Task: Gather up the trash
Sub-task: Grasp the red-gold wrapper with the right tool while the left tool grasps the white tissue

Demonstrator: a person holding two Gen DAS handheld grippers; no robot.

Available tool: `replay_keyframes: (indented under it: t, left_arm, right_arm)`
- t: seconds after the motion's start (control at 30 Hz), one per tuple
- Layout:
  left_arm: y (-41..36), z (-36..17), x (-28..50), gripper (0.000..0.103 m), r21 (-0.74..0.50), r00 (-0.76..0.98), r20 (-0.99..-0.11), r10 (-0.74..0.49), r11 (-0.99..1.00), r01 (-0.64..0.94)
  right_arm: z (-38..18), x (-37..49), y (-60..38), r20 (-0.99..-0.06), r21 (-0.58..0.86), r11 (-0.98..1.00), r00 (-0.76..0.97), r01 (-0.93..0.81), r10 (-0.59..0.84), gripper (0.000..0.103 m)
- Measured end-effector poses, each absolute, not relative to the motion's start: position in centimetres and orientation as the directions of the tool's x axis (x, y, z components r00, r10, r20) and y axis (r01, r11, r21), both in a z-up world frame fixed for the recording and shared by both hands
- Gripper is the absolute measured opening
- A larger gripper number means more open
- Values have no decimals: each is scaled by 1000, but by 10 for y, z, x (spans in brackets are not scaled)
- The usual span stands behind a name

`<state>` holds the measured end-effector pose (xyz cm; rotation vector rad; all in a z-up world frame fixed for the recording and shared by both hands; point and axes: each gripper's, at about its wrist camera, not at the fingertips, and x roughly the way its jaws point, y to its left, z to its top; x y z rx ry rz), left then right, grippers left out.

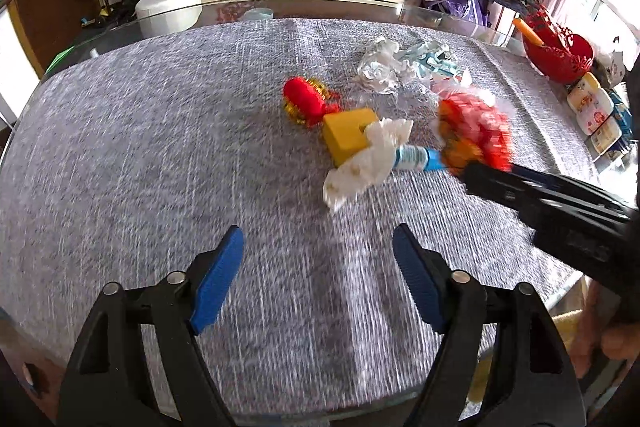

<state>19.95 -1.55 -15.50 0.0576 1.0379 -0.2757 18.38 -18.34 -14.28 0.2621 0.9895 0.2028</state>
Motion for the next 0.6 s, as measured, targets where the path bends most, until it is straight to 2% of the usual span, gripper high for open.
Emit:
replay_keyframes:
  t: [0.1, 0.23, 0.33, 0.4, 0.47, 0.6]
  left_arm:
    - [-22, -160, 210, 50, -94, 466, -858, -213, 960, 265]
    - [-30, -167, 223, 43, -106, 458, -858, -232, 953, 284]
    - [-35, -170, 228, 31, -119, 448, -858, -252, 945, 303]
    - [-36, -171, 228, 15, -128, 442, -858, -261, 943, 307]
    - [-38, -171, 226, 7, -140, 433, -859, -272, 939, 313]
    - [-41, -165, 217, 5, -141, 436, -854, -283, 933, 331]
  right_arm:
    - [-137, 181, -190, -792, 303, 952, 545, -41, 276, 37]
    - [-136, 180, -197, -793, 306, 951, 542, -41, 279, 37]
    - [-138, 181, -196, -794, 311, 950, 539, -37, 281, 37]
    - [-139, 180, -198, -796, 313, 949, 536, -33, 281, 37]
    - [-140, 178, -198, -798, 316, 948, 532, -31, 283, 37]
    - [-135, 166, -196, -793, 317, 948, 538, -35, 285, 37]
